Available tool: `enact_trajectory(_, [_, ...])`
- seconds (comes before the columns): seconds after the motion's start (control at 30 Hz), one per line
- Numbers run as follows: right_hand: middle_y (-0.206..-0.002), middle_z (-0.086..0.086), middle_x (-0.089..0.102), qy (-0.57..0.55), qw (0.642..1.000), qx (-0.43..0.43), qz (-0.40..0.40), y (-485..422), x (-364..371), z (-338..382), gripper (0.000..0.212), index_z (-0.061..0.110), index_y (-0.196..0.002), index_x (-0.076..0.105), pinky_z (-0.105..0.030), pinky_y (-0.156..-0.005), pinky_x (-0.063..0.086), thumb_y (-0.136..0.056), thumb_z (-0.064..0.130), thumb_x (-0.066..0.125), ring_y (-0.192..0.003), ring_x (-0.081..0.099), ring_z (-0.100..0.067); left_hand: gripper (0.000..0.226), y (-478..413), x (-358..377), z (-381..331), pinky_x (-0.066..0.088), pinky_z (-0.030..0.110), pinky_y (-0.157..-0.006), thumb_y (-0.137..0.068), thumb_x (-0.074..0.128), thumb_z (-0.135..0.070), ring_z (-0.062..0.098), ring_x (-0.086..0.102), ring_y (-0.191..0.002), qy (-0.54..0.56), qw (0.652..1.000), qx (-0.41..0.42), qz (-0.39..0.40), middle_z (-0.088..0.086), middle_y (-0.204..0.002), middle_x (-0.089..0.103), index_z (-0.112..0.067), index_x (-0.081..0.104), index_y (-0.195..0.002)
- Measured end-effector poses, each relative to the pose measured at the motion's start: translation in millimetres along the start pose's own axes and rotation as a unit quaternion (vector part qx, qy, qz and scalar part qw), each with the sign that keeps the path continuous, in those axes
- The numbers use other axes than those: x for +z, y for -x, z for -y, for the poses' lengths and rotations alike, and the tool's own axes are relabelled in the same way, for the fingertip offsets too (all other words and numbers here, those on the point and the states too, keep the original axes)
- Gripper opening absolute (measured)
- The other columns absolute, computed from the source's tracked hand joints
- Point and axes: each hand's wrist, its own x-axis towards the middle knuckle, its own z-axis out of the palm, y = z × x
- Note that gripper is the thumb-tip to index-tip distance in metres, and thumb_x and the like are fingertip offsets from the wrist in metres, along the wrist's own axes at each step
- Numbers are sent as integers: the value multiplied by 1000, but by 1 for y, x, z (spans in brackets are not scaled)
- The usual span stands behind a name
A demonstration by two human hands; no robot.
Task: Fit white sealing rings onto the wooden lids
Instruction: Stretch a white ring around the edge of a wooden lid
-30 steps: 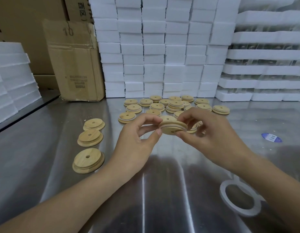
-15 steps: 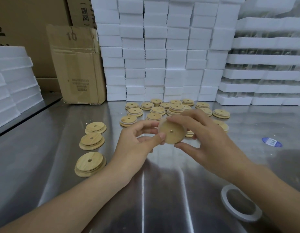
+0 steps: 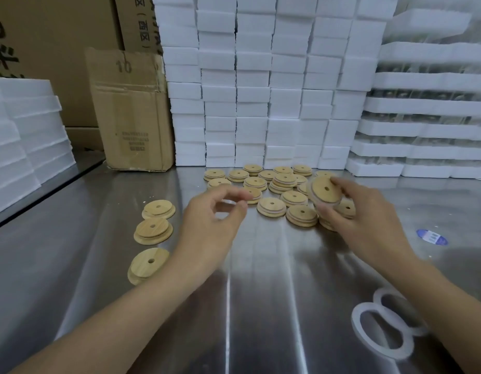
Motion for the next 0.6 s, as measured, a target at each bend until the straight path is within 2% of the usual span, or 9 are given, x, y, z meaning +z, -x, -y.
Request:
enact_trajectory(0.13, [-129, 5, 71, 77, 995, -37, 43, -3, 14, 5, 47, 36, -135, 61, -44, -101, 38, -93, 58, 64, -126, 58, -23, 25, -14, -37, -31, 55, 24, -74, -99, 68, -2, 12, 74, -83, -36, 994, 99, 19, -10, -88, 78, -25, 78, -92])
enact_trajectory(0.23, [-129, 9, 69, 108, 990, -59, 70, -3, 23, 8, 46, 40, -130, 60, -39, -104, 32, -94, 66, 53, -129, 55, -17, 14, -18, -75, -38, 59, 28, -78, -96, 68, -23, 13, 76, -84, -84, 987, 116, 69, -5, -89, 78, -31, 79, -97])
enact_trajectory(0.3, [-134, 10, 67, 132, 983, -73, 101, -1, 29, 5, 46, 40, -132, 58, -37, -108, 27, -96, 67, 49, -137, 48, -13, 9, -22, -99, -33, 59, 37, -80, -96, 74, -46, 9, 75, -87, -191, 969, 79, 133, -9, -93, 78, -40, 79, -99])
enact_trajectory(0.37, [-144, 12, 60, 141, 982, -76, 102, -1, 31, 2, 45, 41, -134, 60, -39, -112, 25, -96, 64, 53, -145, 41, -14, 28, -28, -119, -26, 59, 38, -80, -80, 79, -66, 1, 72, -93, -303, 928, 14, 216, -18, -101, 77, -50, 76, -103])
enact_trajectory(0.43, [-151, 12, 54, 146, 982, -84, 81, 0, 29, 4, 42, 41, -132, 63, -41, -115, 26, -93, 58, 64, -148, 37, -17, 52, -31, -134, -20, 57, 32, -86, -62, 82, -81, -8, 68, -101, -382, 875, -47, 294, -29, -109, 72, -62, 69, -109])
enact_trajectory(0.53, [-145, 9, 54, 131, 983, -99, 80, 2, 29, 10, 36, 34, -117, 64, -40, -113, 27, -86, 47, 77, -146, 38, -22, 76, -31, -152, -12, 51, 23, -95, -41, 81, -91, -16, 59, -107, -431, 820, -108, 360, -30, -117, 64, -74, 60, -111])
enact_trajectory(0.6, [-156, 8, 46, 127, 984, -86, 89, 3, 30, 12, 35, 34, -118, 63, -42, -118, 23, -88, 48, 75, -154, 28, -25, 85, -32, -156, -10, 48, 15, -90, -33, 87, -88, -14, 59, -107, -429, 804, -149, 385, -27, -120, 62, -72, 60, -112])
